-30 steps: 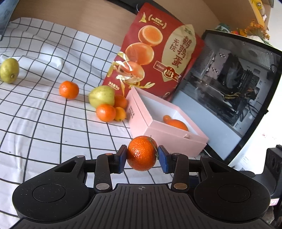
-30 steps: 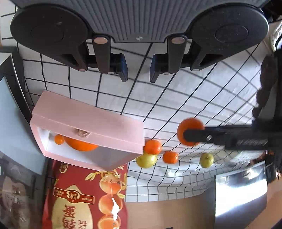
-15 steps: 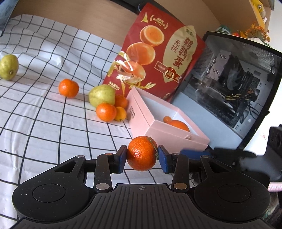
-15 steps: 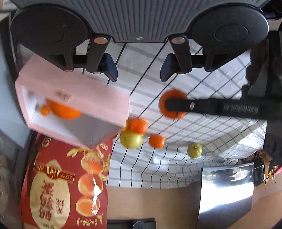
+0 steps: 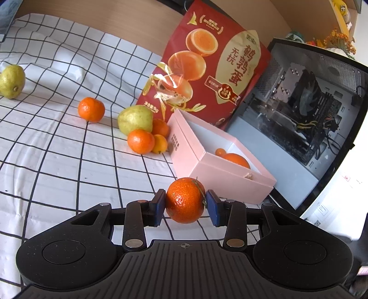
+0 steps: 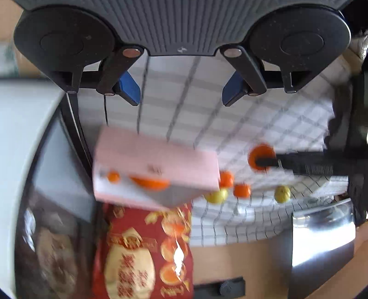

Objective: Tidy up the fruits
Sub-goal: 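Carry the mandarin with the left gripper over the pink box and release it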

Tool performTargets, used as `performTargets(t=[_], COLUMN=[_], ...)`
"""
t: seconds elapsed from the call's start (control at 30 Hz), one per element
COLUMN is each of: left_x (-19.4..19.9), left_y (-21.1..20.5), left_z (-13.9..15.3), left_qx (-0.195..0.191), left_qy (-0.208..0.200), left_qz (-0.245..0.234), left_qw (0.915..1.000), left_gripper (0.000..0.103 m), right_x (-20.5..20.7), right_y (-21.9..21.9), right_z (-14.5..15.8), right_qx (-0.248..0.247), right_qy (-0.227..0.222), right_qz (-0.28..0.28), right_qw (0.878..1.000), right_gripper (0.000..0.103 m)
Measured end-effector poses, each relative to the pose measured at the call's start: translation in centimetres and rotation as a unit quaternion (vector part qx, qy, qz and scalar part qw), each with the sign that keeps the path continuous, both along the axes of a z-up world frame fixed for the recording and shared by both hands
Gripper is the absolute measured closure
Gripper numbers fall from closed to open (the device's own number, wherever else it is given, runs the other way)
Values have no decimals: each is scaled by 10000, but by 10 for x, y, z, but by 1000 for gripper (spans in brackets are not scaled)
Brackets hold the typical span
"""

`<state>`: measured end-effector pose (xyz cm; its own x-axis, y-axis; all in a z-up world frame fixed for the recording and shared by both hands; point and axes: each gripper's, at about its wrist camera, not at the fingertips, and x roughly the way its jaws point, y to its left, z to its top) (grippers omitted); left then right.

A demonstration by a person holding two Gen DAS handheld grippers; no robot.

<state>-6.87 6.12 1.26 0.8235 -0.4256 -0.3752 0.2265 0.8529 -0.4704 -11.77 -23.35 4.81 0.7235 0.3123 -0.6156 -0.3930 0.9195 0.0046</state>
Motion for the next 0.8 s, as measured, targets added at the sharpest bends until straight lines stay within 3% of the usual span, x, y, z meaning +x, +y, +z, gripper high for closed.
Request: performTargets(t=[0.17, 0.33, 0.43, 0.67, 0.8], left_x=[0, 4, 5, 6, 6], left_y=[2, 1, 1, 2, -1], left_z=[0, -1, -1, -2, -1], left_qx=[-4, 40, 65, 113, 227], left_qy=[31, 171, 227, 281, 320], left_qz=[10, 2, 17, 86, 107], left_qw=[10000, 9998, 9997, 9995, 9992], left_gripper=[60, 60, 60, 60, 60], right_x=[-5, -8, -11, -24, -33], right_y=[-10, -18, -22, -38, -39], right_z=[-15, -17, -16, -17, -14], right_qx=[-121, -76, -65, 86, -76], right_qy=[67, -32, -70, -204, -112], right_qz=[-83, -76, -49, 26, 104], right_qw=[9999, 9999, 9999, 9998, 9999], right_gripper=[25, 26, 33, 33, 33])
